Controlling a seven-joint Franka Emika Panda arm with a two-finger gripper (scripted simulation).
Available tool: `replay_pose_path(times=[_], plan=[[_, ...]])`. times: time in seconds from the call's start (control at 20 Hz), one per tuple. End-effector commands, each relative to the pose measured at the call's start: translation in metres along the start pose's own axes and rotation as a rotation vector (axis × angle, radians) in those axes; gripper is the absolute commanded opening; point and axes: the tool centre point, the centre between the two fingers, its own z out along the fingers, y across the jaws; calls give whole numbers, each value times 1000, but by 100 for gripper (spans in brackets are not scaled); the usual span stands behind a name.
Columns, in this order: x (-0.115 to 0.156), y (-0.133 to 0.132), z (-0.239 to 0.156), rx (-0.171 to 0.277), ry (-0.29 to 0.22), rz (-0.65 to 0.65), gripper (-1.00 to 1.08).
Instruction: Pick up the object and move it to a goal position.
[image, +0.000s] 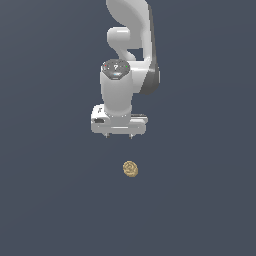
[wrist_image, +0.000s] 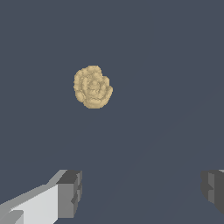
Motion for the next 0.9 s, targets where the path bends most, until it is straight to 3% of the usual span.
replay_pose_path(times=[0.0, 0.4, 0.85], plan=[[0, 0, 0, 0, 0, 0, 100], [3, -8, -6, -23, -4, -55, 100], [11, -11, -1, -20, -4, -58, 100]])
